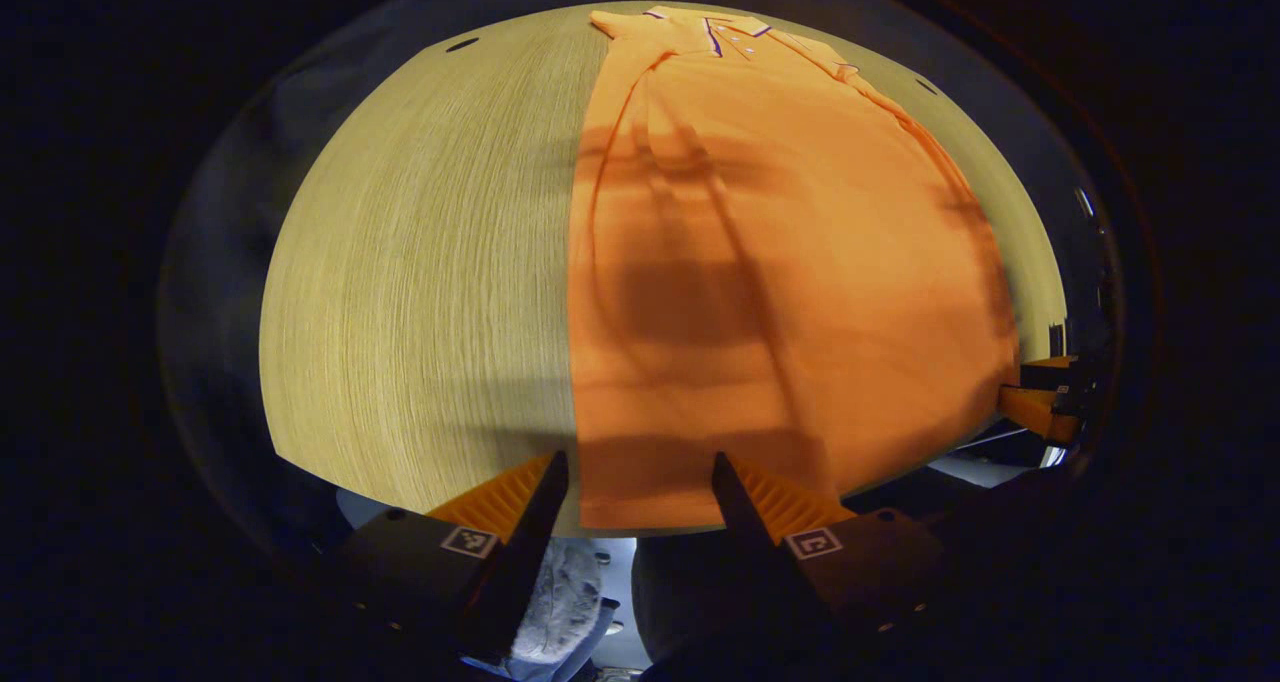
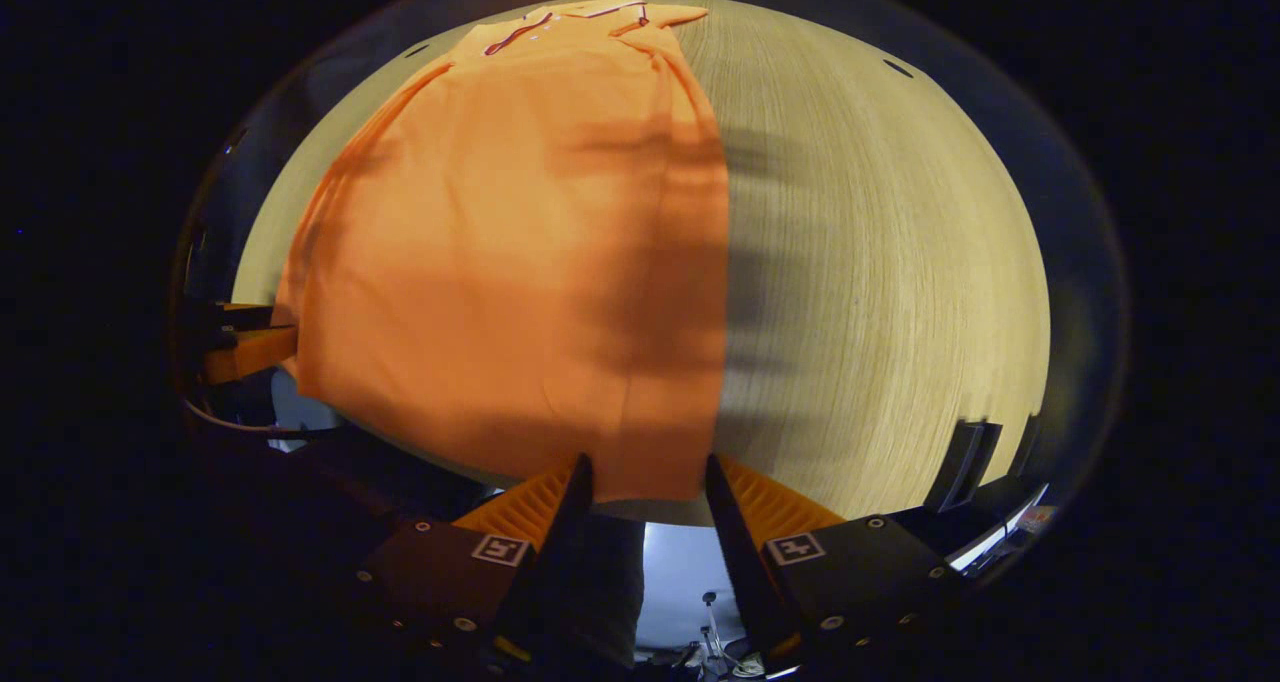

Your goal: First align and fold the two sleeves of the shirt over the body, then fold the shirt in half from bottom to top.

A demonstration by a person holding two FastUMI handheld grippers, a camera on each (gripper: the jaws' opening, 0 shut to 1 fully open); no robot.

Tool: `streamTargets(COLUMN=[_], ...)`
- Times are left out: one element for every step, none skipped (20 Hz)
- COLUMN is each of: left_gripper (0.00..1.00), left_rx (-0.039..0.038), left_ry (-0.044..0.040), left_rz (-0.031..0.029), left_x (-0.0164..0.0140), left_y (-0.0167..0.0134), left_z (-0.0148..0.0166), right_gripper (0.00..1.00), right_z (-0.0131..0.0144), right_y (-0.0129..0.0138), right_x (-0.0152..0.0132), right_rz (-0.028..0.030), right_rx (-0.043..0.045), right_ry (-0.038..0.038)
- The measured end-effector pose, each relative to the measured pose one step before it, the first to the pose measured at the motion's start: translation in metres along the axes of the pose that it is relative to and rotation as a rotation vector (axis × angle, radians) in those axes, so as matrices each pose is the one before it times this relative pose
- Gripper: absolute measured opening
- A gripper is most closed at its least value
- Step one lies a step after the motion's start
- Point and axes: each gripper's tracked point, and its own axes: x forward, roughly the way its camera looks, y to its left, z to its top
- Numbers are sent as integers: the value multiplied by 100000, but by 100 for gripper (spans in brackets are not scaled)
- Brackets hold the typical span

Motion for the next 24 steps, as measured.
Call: streamTargets(left_gripper=[81, 80, 79, 61, 42, 24, 24, 23, 5, 3, 3, 3, 4, 3, 3, 3, 3, 3, 3, 3, 3, 3, 3, 3], left_rx=[-1173, 34, 1082, -1232, -2061, 674, 722, -2478, -841, 1210, -153, 797, 268, 463, -348, -773, -881, 127, 111, 213, 208, -14, 82, 462], left_ry=[88, 335, -321, -2017, 595, -107, 1906, -1306, 2278, -844, -1004, -94, -1578, -1133, -1795, -1185, -1588, -1092, -1273, -871, -1069, -589, -1151, -875], left_rz=[342, -9, -490, -124, 349, -185, -465, -2757, -1343, -977, -252, -1011, -643, -1690, -1283, -2084, -1330, -645, 103, -116, -134, -187, 3, 192], left_x=[2, -118, -493, 426, 39, 302, -2, -246, 0, 17, -85, -347, -479, -661, -645, -456, -507, -393, -280, -456, -261, -254, -100, -184], left_y=[-15, -157, -123, -215, 67, -19, 72, -352, -229, -81, 58, -178, 9, -425, -293, -229, -169, 36, 134, 111, 77, 157, 50, 60], left_z=[117, -94, 597, 101, -295, 92, 22, 396, -577, 333, 142, 347, 676, 511, 878, 821, 985, 912, 876, 483, 690, 514, 683, 498], right_gripper=[67, 65, 56, 48, 34, 23, 16, 16, 6, 6, 6, 6, 6, 6, 5, 6, 6, 5, 6, 5, 5, 6, 6, 6], right_z=[169, 327, 381, 376, 240, 194, 192, 131, -127, 106, -39, 38, 492, 876, 577, 859, 444, 917, 599, 873, 704, 606, 770, 471], right_y=[-20, -16, 144, 140, 240, 257, 471, 188, -11, 260, 563, 146, 77, 193, 199, 63, 109, 169, 189, 145, -243, 168, 111, 8], right_x=[88, -89, 38, 46, 42, 47, 11, -55, 2, -107, 109, -98, -364, -326, -507, -334, -291, -169, -207, -107, -389, -193, -359, -249], right_rz=[-2, 37, 164, -296, 86, 296, 820, 1414, 42, 2388, 2895, 1218, 676, 560, 373, 352, 596, 641, 804, 845, -844, 1156, 450, 484], right_rx=[1702, 2105, 1931, 1731, 239, -944, -2215, -2508, 2526, 1004, 2724, 2038, 1914, 916, -7, 705, -502, 665, 107, -455, -4, 339, 841, -939], right_ry=[108, -884, -1949, -1820, -1005, -1250, -1180, -709, -181, -33, 384, 409, -1330, -3009, -983, -2404, -255, -1960, -706, -1431, -1622, -617, -1896, -162])
